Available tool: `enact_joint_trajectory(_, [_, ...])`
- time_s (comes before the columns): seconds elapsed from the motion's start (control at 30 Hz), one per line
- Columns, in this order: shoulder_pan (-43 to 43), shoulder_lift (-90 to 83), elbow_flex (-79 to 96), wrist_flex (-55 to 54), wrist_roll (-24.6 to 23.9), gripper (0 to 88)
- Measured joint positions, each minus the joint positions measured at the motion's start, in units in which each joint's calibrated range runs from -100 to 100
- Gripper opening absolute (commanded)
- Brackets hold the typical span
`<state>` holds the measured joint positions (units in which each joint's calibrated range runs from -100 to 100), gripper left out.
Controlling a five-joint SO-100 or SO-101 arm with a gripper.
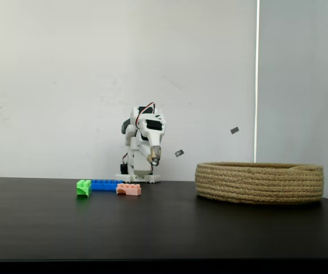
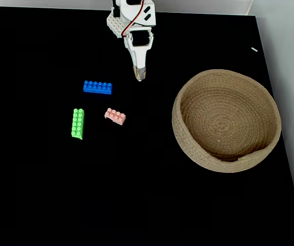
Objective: Place the lego blocks in the tray
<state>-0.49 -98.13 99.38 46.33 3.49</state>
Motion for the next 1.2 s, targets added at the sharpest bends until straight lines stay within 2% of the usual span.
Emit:
enact_joint_trajectory(0.2, [0.0,0.0,0.0,0.0,0.0,1.8])
enact_joint_trajectory(0.33, [0.0,0.1,0.0,-0.2,0.0,6.9])
enact_joint_trajectory(0.5, [0.1,6.4,-0.1,-6.8,0.0,6.9])
enact_joint_trajectory(0.73, [4.2,18.6,-8.5,-10.8,-3.6,13.4])
enact_joint_trajectory(0.87, [7.7,24.9,-19.3,-4.2,-5.0,16.7])
enact_joint_trajectory(1.07, [12.3,34.9,-37.7,12.5,-5.2,20.5])
enact_joint_trajectory(1.2, [14.8,42.8,-43.1,17.6,-4.7,20.8])
